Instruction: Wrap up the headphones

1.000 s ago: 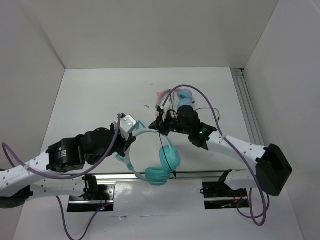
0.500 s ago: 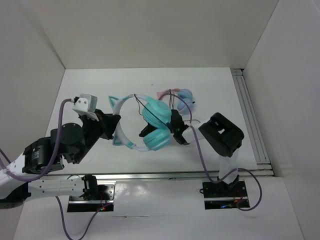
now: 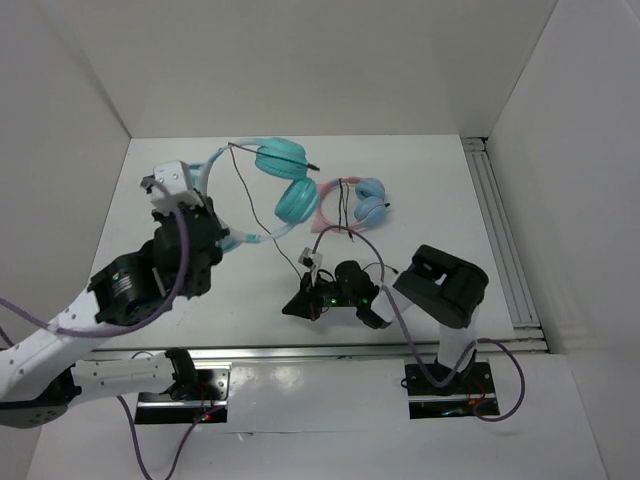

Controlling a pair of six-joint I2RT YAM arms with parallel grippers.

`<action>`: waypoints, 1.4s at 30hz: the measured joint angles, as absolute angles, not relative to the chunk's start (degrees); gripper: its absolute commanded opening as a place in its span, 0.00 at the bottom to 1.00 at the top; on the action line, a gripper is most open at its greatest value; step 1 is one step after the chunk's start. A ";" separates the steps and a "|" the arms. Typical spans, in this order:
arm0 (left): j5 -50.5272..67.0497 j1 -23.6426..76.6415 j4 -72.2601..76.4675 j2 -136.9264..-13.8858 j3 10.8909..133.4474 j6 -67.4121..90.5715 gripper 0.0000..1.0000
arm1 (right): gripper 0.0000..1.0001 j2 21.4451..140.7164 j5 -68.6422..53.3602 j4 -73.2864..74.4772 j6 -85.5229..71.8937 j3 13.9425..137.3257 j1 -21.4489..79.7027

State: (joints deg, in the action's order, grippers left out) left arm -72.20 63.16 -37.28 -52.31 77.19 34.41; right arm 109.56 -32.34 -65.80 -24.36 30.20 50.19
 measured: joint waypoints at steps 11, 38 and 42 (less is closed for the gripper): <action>-50.54 28.08 -36.91 -69.89 78.11 31.48 0.00 | 0.00 77.73 -12.88 -46.39 -15.57 27.77 60.34; -32.53 42.37 -45.89 -80.53 68.51 24.18 0.00 | 0.00 69.76 5.72 -3.18 7.42 54.81 48.38; -31.24 47.59 -49.63 -75.31 65.56 25.80 0.00 | 0.00 72.58 8.01 1.91 10.46 56.95 46.41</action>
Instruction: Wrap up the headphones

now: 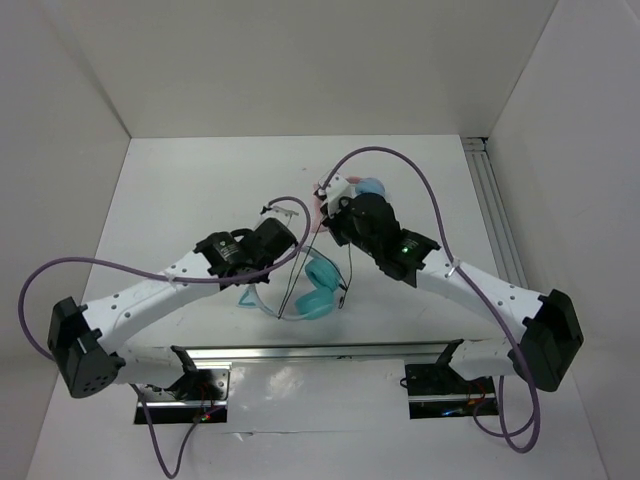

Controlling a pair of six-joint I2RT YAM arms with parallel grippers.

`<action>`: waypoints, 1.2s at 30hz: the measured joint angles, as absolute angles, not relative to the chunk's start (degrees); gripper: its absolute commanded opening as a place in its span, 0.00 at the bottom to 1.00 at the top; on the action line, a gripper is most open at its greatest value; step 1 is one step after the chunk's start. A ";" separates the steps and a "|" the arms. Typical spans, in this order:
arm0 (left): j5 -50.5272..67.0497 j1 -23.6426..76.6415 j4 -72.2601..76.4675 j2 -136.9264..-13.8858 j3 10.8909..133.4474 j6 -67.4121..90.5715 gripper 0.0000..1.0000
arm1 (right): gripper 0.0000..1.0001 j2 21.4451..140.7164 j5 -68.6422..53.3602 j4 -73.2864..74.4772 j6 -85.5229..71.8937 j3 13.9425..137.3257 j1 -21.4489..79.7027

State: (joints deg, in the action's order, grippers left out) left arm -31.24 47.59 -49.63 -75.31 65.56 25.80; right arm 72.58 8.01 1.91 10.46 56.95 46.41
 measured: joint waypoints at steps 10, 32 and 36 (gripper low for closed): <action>-30.44 57.56 -52.25 -67.46 67.64 30.28 0.00 | 0.00 80.29 5.76 6.35 14.26 63.35 37.52; -31.68 60.20 -57.67 -59.81 86.08 29.50 0.00 | 0.25 104.66 -39.03 -40.93 -13.13 45.58 35.27; -32.49 60.20 -57.45 -59.79 86.28 30.85 0.00 | 0.26 114.65 -41.43 -49.58 -18.41 47.09 35.55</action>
State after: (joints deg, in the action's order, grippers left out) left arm -32.49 60.20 -57.45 -59.79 86.28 30.85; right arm 114.65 -41.43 -49.58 -18.41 47.09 35.55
